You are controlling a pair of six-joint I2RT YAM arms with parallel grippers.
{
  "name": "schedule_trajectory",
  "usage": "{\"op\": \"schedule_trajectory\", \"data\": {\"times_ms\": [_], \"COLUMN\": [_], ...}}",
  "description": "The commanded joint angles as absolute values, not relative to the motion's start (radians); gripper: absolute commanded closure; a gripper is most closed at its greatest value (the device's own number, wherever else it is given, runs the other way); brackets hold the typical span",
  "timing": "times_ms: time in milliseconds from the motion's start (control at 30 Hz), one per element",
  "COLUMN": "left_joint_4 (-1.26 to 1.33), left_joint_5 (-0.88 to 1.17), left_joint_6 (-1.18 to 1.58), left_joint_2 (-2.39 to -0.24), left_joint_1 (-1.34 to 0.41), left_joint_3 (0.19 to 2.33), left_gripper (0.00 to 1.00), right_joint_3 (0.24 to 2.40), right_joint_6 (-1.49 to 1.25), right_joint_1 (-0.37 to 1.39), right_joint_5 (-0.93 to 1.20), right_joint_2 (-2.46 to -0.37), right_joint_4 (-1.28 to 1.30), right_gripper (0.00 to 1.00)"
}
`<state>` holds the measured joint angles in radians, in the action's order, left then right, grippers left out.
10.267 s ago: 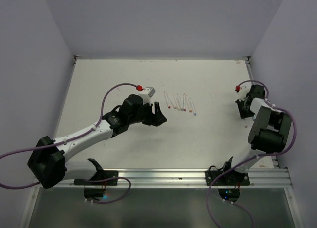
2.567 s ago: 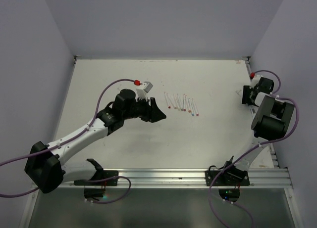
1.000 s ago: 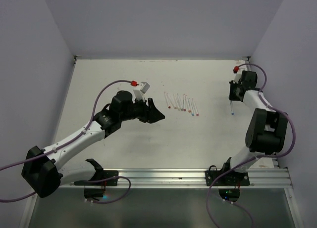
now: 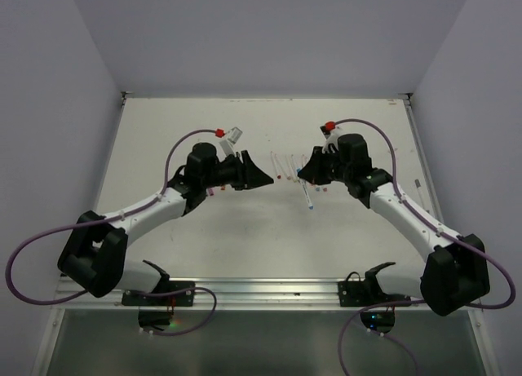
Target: Open the pen caps
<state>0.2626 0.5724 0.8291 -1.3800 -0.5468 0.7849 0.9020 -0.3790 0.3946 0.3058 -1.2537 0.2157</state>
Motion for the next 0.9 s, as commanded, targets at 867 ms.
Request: {"op": "schedule_trajectory", "data": {"times_ms": [867], "left_joint_4": [0.885], "left_joint_5": [0.698], "left_joint_6": [1.042], "left_joint_2": [-1.466], "left_joint_1": [-0.644], "left_joint_3": [0.598], "left_gripper": [0.37], "right_joint_3": [0.89], "right_joint_6": [-0.851], "right_joint_1": [0.66], "right_joint_5": [0.083], "right_joint_2": [-1.243], "right_joint_4": [-0.087], "right_gripper": [1.0]}}
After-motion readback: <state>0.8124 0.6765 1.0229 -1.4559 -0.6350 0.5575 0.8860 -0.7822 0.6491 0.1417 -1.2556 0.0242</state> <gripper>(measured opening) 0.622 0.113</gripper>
